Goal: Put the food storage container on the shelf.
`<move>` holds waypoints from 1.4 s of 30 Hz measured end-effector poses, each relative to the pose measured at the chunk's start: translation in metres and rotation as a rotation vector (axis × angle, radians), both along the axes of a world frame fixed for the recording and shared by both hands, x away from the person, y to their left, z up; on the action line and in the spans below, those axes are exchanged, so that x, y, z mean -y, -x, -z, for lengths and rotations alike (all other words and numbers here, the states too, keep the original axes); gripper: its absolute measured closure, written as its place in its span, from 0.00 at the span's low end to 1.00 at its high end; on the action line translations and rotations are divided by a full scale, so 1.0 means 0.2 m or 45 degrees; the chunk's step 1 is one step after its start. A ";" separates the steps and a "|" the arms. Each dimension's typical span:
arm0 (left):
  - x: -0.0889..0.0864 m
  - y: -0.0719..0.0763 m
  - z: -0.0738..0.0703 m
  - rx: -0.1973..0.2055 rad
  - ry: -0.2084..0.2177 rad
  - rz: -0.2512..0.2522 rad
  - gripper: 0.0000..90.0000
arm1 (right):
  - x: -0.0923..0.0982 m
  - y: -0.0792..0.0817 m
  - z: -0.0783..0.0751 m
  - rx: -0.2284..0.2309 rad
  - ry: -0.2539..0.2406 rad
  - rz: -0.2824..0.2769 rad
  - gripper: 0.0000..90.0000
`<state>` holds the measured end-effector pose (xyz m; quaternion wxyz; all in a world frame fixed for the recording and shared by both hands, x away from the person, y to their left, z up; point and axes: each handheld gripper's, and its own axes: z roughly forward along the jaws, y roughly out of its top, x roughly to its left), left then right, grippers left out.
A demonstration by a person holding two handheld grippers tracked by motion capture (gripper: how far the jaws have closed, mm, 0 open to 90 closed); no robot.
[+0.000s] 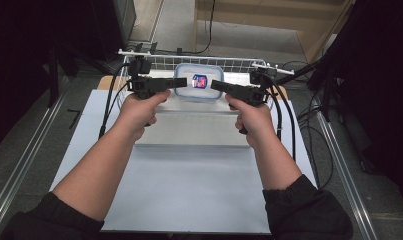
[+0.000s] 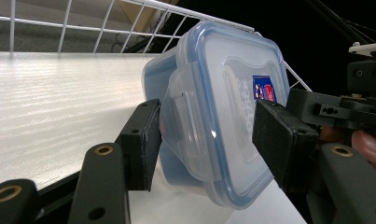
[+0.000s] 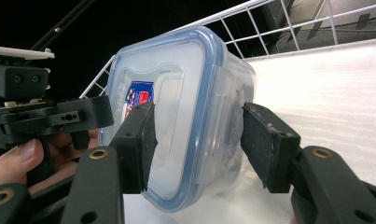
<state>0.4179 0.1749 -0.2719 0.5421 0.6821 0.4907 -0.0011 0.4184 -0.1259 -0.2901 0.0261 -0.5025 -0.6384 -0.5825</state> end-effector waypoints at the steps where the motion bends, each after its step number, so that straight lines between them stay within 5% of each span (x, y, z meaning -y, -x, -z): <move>1: 0.00 0.00 0.00 0.000 -0.001 -0.004 0.48 | 0.00 0.00 0.00 0.001 0.005 0.002 0.51; 8: 0.01 -0.02 0.01 -0.011 -0.006 -0.029 0.44 | -0.01 -0.01 -0.01 0.023 0.052 0.018 0.46; 20: 0.00 0.01 -0.02 0.066 -0.060 -0.074 0.32 | -0.01 0.01 -0.04 0.105 0.115 0.045 0.24; 26: -0.01 0.09 -0.03 0.156 -0.129 -0.102 0.23 | -0.01 0.09 -0.06 0.204 0.225 0.087 0.18; 31: -0.02 0.18 -0.03 0.233 -0.213 -0.114 0.17 | -0.01 0.15 -0.05 0.262 0.259 0.089 0.16; 42: -0.03 0.36 0.02 0.324 -0.283 -0.106 0.16 | 0.02 0.30 -0.02 0.352 0.327 0.073 0.16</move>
